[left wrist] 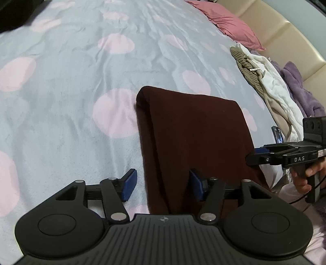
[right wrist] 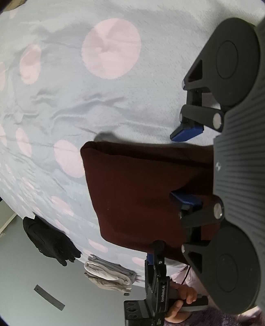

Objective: Fold clothes
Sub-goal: 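Grasp the folded maroon sweater bundle with the right tool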

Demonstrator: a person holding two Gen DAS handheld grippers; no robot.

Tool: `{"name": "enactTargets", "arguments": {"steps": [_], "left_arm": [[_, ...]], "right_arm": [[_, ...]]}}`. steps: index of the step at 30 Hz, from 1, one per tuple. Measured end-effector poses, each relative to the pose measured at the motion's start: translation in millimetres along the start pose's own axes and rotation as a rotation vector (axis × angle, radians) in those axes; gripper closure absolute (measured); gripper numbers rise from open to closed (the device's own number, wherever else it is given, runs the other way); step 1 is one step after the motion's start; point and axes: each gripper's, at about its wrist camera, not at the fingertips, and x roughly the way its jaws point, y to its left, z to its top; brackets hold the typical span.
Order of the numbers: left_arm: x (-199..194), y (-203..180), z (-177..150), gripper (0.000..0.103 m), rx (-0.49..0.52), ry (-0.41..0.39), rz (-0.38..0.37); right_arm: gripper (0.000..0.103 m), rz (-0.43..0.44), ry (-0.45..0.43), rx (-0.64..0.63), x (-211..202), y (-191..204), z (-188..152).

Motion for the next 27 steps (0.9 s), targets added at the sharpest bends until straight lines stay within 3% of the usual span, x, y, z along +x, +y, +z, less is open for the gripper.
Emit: {"name": "enactTargets", "arguments": {"steps": [6, 12, 17, 20, 27], "left_arm": [[8, 3, 2, 0.048, -0.012, 0.012, -0.022], [11, 1, 3, 0.05, 0.004, 0.012, -0.032], [11, -3, 4, 0.064, 0.03, -0.001, -0.042], [10, -6, 4, 0.072, 0.042, -0.008, -0.047], [0, -10, 4, 0.081, 0.058, -0.038, -0.065]], "right_arm": [[0.045, 0.019, 0.0, -0.001, 5, 1, 2], [0.053, 0.049, 0.0, 0.009, 9, 1, 2], [0.067, 0.085, -0.006, 0.024, 8, 1, 1], [0.071, 0.097, -0.01, 0.028, 6, 2, 1], [0.073, 0.132, -0.039, 0.014, -4, 9, 2]]}}
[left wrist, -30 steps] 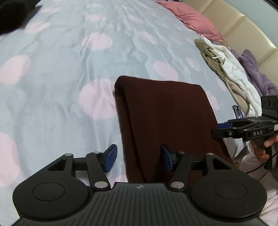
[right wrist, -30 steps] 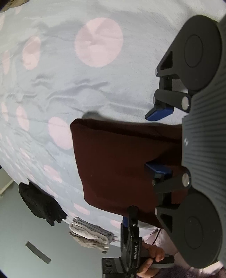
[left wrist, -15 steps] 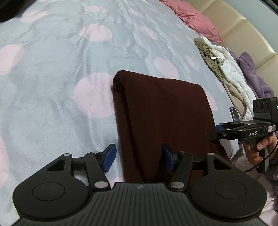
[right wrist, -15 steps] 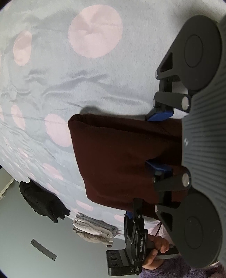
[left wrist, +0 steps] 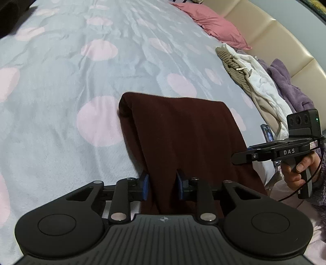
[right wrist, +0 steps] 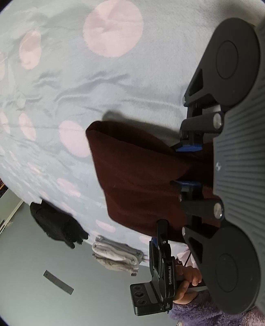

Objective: Fold clothes
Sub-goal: 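Grasp the folded maroon sweater bundle with the right tool, then carry the folded sweater with the right tool onto the stack of folded clothes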

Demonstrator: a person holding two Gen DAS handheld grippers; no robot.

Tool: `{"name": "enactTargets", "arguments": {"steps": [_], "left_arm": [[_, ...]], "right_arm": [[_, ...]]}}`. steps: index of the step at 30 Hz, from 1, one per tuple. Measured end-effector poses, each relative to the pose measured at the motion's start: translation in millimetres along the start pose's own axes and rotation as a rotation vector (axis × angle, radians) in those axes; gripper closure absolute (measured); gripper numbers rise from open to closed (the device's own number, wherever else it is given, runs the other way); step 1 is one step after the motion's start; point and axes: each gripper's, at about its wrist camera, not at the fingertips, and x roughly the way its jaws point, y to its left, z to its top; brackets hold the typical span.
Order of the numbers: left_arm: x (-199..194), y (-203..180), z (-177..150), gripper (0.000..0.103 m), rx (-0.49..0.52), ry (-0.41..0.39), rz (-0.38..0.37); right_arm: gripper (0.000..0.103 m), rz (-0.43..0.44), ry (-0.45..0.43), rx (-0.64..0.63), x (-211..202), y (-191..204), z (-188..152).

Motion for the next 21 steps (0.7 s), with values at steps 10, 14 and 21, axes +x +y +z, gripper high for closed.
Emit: {"name": "enactTargets", "arguments": {"steps": [10, 14, 21], "left_arm": [[-49, -12, 13, 0.082, 0.023, -0.117, -0.017], [-89, -6, 27, 0.082, 0.004, -0.174, 0.027], [-180, 24, 50, 0.083, -0.051, -0.247, 0.214]], "right_arm": [[0.074, 0.121, -0.079, -0.008, -9, 48, 27], [0.074, 0.193, -0.104, -0.017, 10, 90, 52], [0.074, 0.301, -0.093, -0.103, 69, 192, 101]]}}
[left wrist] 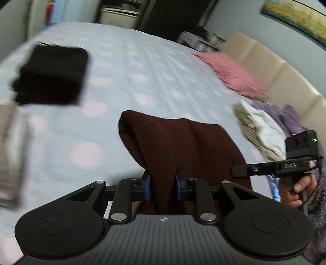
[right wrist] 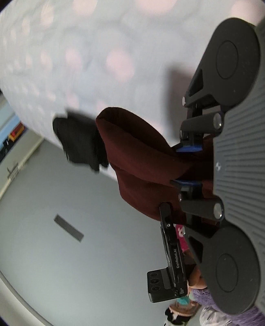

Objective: Fold clothes
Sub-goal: 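Carry the folded sweater with the right tool onto the stack of folded clothes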

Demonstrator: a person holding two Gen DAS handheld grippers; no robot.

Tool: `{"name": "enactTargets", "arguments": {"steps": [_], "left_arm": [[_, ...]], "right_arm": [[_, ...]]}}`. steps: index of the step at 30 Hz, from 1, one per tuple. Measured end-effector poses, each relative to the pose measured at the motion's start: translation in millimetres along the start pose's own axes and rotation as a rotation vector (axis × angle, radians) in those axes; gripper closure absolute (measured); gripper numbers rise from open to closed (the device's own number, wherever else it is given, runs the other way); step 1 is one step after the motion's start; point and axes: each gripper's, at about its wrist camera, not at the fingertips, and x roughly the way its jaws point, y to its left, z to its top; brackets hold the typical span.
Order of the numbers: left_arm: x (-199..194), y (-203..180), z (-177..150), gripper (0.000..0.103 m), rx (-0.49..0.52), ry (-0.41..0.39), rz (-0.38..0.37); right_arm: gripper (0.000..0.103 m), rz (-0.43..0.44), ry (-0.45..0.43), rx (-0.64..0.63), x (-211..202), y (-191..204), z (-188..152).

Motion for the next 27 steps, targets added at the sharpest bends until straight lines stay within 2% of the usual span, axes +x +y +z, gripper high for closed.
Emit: {"name": "enactTargets", "arguments": {"steps": [6, 11, 19, 23, 27], "left_arm": [[-67, 60, 26, 0.083, -0.048, -0.087, 0.12], [-109, 122, 31, 0.083, -0.114, -0.145, 0.22], [-126, 208, 44, 0.083, -0.182, -0.192, 0.302], [-126, 245, 45, 0.083, -0.221, -0.205, 0.314], [-122, 270, 44, 0.083, -0.21, -0.188, 0.313]], "right_arm": [[0.074, 0.098, 0.022, -0.019, 89, 54, 34], [0.074, 0.121, 0.053, -0.053, 159, 92, 46], [0.074, 0.147, 0.057, -0.07, 245, 119, 59], [0.074, 0.139, 0.058, -0.052, 276, 117, 55], [0.074, 0.142, 0.074, -0.022, 295, 104, 50]]}}
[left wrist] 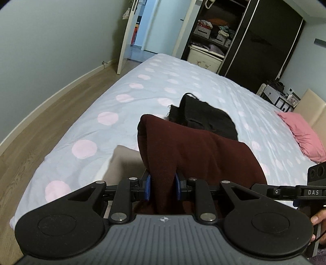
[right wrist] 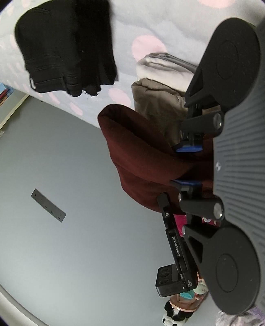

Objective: Fold clothes
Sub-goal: 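Carry the folded sweater with the right tool onto the stack of folded clothes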

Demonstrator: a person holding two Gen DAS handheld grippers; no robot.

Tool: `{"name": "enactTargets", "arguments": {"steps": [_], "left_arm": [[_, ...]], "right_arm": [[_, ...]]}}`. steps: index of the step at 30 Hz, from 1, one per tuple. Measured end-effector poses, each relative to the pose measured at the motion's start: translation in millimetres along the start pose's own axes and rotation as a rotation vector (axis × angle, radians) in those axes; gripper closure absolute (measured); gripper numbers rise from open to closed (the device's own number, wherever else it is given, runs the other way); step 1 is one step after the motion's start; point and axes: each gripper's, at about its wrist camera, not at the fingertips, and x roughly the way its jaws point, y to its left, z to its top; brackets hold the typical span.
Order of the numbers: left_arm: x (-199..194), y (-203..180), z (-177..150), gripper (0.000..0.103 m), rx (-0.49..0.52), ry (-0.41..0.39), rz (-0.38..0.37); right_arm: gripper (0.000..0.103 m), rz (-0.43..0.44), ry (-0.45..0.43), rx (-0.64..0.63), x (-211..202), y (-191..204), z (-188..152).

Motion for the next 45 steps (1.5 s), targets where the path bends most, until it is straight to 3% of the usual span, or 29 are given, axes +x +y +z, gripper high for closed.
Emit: {"name": "enactTargets", "arguments": {"steps": [10, 15, 18, 21, 24, 25, 26, 27, 33, 35, 38, 45], "left_arm": [[57, 43, -5, 0.082, 0.08, 0.092, -0.02], [70, 54, -19, 0.076, 0.076, 0.087, -0.011], [59, 57, -21, 0.073, 0.063, 0.065, -0.017], [30, 51, -20, 0.072, 0.058, -0.034, 0.029], [2, 34, -29, 0.073, 0.094, -0.113, 0.062], [-6, 26, -33, 0.073, 0.117, -0.131, 0.063], [-9, 18, -38, 0.076, 0.146, -0.136, 0.065], [-11, 10, -43, 0.076, 0.172, -0.137, 0.084], [4, -8, -70, 0.076, 0.23, -0.102, 0.167], [10, -4, -77, 0.076, 0.234, -0.091, 0.196], [21, 7, -82, 0.076, 0.213, -0.077, 0.208], [41, 22, -83, 0.076, 0.189, -0.063, 0.227]], "right_arm": [[0.074, -0.083, 0.027, 0.066, 34, -54, -12], [0.07, -0.092, 0.057, -0.006, 37, -50, -9], [0.056, -0.105, 0.016, -0.158, 15, -31, -7], [0.056, -0.146, -0.069, -0.392, -9, -1, -10], [0.056, -0.145, -0.084, -0.608, -10, 28, -13], [0.048, -0.154, -0.086, -0.658, -4, 34, -13], [0.032, -0.162, -0.087, -0.707, 3, 40, -13], [0.029, -0.163, -0.076, -0.743, 11, 43, -12], [0.027, -0.235, 0.01, -0.951, 47, 29, -25], [0.022, -0.267, 0.04, -0.947, 58, 15, -23], [0.019, -0.249, 0.069, -0.882, 67, -5, -15], [0.017, -0.275, 0.103, -0.812, 81, -23, -10]]}}
